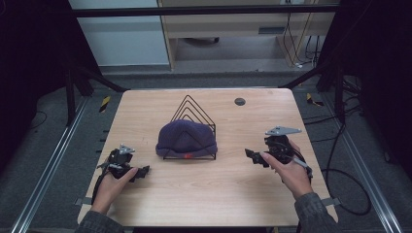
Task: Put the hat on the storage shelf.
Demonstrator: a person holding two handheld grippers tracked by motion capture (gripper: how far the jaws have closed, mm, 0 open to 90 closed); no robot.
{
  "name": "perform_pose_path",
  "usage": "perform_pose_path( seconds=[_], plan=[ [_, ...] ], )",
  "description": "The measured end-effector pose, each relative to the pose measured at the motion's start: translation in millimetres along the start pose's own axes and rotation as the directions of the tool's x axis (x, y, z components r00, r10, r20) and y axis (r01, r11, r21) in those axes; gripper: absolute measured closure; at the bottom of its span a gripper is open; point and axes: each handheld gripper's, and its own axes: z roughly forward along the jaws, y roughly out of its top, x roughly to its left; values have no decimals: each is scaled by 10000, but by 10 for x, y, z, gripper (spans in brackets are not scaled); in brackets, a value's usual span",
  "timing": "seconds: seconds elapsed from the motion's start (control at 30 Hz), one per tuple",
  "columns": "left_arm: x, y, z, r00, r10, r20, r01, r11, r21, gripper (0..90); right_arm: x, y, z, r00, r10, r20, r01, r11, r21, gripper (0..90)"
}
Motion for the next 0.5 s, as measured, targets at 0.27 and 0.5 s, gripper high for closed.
perform_pose_path(
  seconds=[0.27,0.5],
  plan=[
    [-14,0,0,10000,53,55,-53,10000,-3,0,-111,-350,115,9994,305,139,-312,9980,544,128],
    [-28,4,4,9999,117,63,-117,9999,-23,0,-175,-605,220,9986,453,256,-473,9955,826,128]
  ],
)
